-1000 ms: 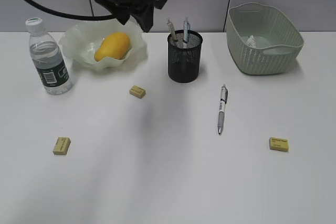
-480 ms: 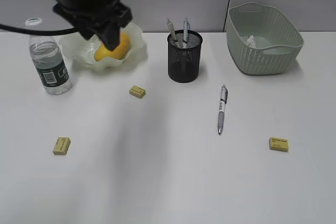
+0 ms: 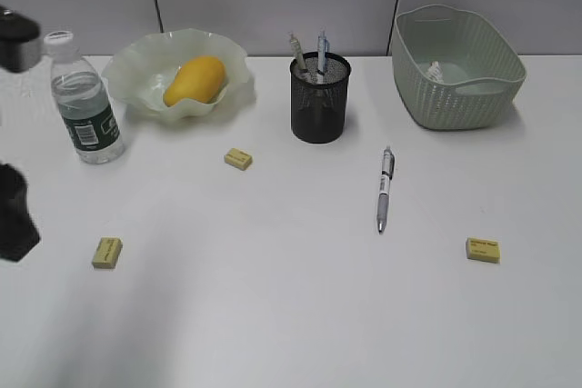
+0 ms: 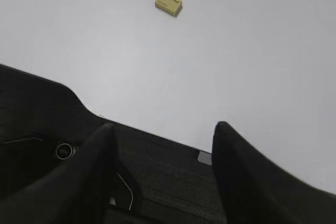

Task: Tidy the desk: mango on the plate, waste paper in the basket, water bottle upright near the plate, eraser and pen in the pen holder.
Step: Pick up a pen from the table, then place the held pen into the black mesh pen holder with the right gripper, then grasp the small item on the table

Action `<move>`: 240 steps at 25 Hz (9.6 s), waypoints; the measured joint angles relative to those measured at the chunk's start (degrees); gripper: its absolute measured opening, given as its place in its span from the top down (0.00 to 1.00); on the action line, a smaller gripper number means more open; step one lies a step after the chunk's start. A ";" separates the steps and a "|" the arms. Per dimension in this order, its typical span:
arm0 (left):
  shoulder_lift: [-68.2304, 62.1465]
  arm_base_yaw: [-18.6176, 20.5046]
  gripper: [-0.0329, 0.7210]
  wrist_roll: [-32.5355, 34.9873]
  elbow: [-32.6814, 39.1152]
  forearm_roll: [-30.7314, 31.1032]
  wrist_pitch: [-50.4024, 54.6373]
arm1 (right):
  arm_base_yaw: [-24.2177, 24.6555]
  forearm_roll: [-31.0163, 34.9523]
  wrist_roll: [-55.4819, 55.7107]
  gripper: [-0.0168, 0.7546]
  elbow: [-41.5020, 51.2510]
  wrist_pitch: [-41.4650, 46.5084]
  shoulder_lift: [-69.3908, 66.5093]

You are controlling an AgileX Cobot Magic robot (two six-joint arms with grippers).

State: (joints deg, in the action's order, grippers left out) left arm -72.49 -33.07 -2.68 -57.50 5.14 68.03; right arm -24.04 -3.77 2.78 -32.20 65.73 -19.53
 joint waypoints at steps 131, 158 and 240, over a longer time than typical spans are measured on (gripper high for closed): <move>57.64 0.00 0.32 -4.16 25.97 -1.82 -8.67 | -2.49 9.06 8.03 0.83 -61.11 -41.20 -91.21; 57.64 0.00 0.33 -4.16 25.97 -1.82 -8.62 | -2.78 1.12 4.27 0.80 -61.11 -58.04 -105.62; 57.37 0.00 0.34 -4.16 25.97 -1.58 -14.94 | -2.82 1.21 -1.25 0.35 3.13 -4.99 3.51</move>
State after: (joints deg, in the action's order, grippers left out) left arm -15.12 -33.07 -6.85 -31.53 3.56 53.08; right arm -26.87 -2.56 1.52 -29.08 60.74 -16.02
